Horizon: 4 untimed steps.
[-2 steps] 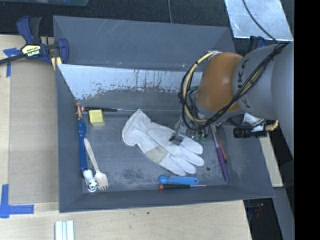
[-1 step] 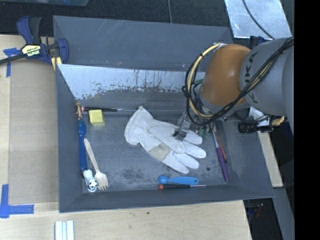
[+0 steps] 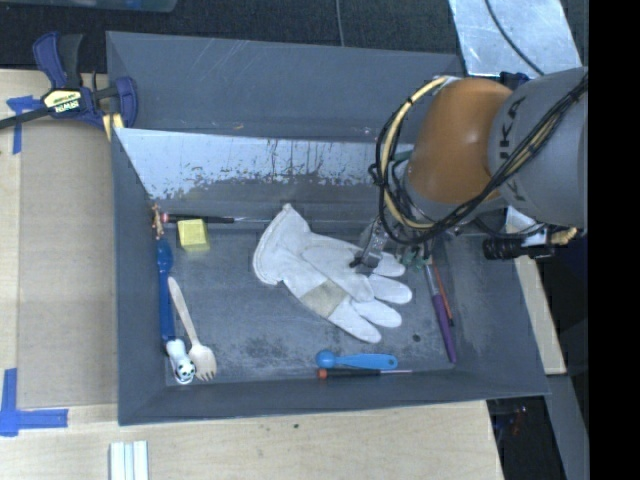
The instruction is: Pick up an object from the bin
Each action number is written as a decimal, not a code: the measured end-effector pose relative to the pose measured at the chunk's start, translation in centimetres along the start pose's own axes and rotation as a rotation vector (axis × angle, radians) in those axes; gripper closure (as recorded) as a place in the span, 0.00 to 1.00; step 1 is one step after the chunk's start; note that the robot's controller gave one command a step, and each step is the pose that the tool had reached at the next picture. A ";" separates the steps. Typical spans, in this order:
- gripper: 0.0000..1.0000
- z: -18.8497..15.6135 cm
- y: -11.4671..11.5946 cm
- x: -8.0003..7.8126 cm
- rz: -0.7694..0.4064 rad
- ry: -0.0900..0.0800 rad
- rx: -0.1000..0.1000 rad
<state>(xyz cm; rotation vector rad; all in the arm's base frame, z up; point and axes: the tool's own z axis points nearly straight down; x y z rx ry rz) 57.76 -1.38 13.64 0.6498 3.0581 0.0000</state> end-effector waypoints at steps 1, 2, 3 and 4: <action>1.00 -1.6 0.0 -0.1 0.000 -0.001 -0.001; 1.00 -2.5 0.0 -0.1 -0.002 -0.004 -0.002; 1.00 -2.7 0.0 -0.1 -0.003 -0.005 -0.001; 1.00 -3.1 0.0 -0.2 -0.005 -0.007 -0.002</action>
Offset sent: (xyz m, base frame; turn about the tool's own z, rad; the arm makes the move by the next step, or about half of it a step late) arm 0.0001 -0.0002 0.0222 -0.0002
